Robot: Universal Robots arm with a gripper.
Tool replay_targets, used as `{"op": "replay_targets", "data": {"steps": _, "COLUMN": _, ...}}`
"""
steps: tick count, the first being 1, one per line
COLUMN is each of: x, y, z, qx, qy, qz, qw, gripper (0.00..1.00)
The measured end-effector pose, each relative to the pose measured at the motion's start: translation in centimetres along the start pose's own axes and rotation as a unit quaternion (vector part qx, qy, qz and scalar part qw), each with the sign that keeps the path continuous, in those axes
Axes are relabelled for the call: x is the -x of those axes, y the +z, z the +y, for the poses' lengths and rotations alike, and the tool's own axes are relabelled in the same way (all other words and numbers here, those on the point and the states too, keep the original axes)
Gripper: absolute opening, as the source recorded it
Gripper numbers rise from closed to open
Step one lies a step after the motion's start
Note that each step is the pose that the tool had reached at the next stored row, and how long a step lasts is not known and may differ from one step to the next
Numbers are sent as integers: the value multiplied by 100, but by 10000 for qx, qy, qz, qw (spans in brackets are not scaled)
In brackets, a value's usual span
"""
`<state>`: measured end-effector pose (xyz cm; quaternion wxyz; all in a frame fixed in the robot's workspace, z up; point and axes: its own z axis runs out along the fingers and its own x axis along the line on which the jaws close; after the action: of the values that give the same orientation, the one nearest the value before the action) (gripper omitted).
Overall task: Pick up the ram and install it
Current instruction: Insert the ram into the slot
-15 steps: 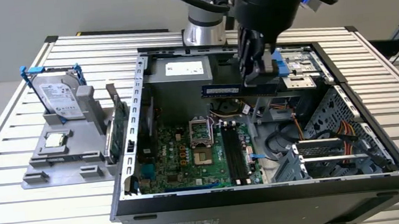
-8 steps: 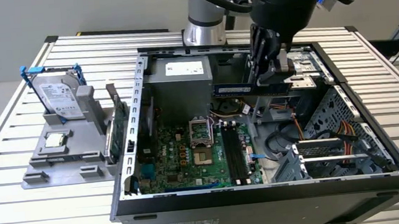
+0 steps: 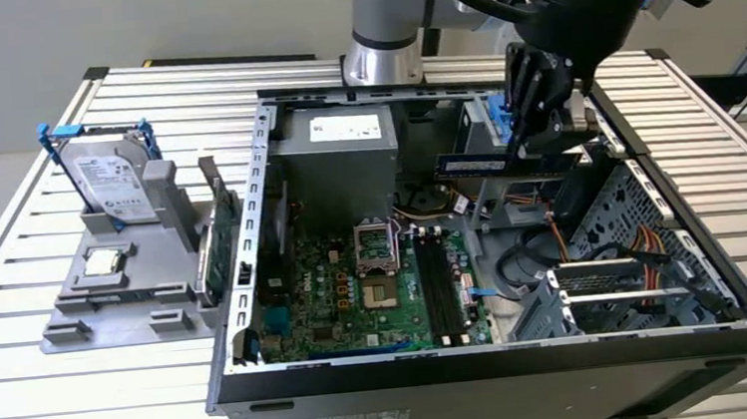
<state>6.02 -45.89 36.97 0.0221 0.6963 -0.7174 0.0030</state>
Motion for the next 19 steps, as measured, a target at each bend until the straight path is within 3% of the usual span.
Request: {"op": "replay_targets", "data": {"steps": 19, "x": 0, "y": -1, "z": -15, "qx": 1, "qy": 7, "qz": 0, "qw": 10000, "gripper": 0}}
